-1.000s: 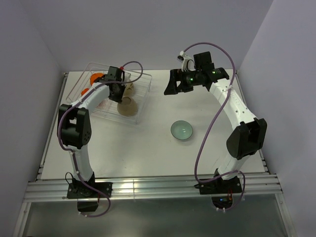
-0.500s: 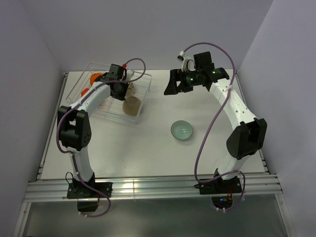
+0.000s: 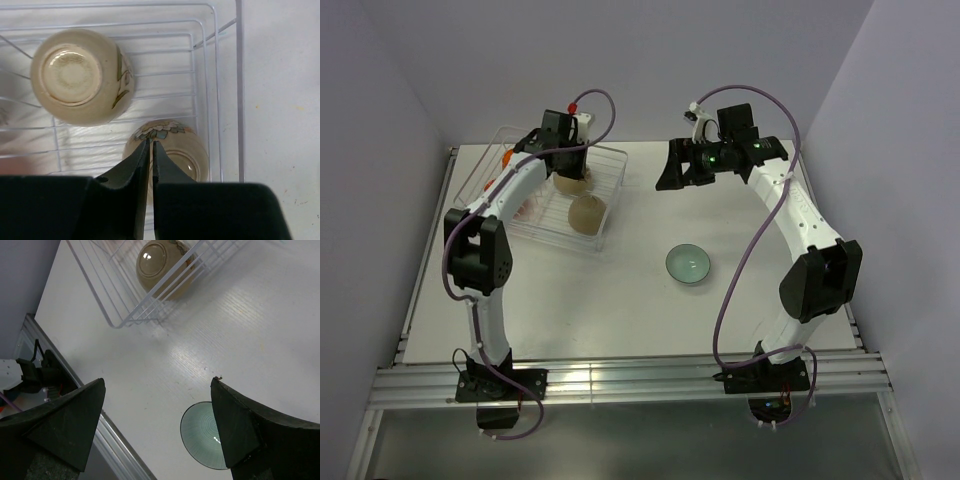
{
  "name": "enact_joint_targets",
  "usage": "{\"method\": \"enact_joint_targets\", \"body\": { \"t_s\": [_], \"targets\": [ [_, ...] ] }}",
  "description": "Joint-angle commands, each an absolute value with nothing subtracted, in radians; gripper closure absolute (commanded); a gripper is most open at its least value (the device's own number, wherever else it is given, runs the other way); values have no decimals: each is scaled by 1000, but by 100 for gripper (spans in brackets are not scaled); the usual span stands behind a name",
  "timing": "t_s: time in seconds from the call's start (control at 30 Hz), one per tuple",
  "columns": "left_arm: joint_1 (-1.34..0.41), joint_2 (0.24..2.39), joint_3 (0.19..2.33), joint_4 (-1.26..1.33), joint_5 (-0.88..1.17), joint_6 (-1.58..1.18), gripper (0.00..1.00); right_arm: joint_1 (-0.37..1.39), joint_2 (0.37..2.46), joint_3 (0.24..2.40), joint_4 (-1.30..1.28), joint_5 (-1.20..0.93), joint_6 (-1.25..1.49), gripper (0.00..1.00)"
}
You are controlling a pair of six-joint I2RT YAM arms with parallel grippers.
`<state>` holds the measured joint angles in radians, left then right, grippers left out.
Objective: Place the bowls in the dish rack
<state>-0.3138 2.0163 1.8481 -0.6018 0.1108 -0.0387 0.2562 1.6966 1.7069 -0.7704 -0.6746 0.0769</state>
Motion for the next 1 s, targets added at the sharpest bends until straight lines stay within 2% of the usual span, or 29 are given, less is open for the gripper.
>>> {"method": "enact_joint_targets", "body": {
  "t_s": [0.0, 0.3, 0.6, 0.97],
  "targets": [
    [-319, 2072, 1897, -588, 164, -63, 87, 247, 1646, 1701, -756, -689, 71, 7],
    [-322, 2092, 1879, -641, 219, -25, 87, 239, 1643, 1698, -767, -683, 60, 7],
    [-327, 2043, 1769, -664, 239, 34, 87, 235, 1657, 1701, -764, -692, 66, 7],
    [-334, 2043, 1778, -738, 273, 9, 88, 235, 1660, 1707, -770, -690, 64, 8]
  ]
}}
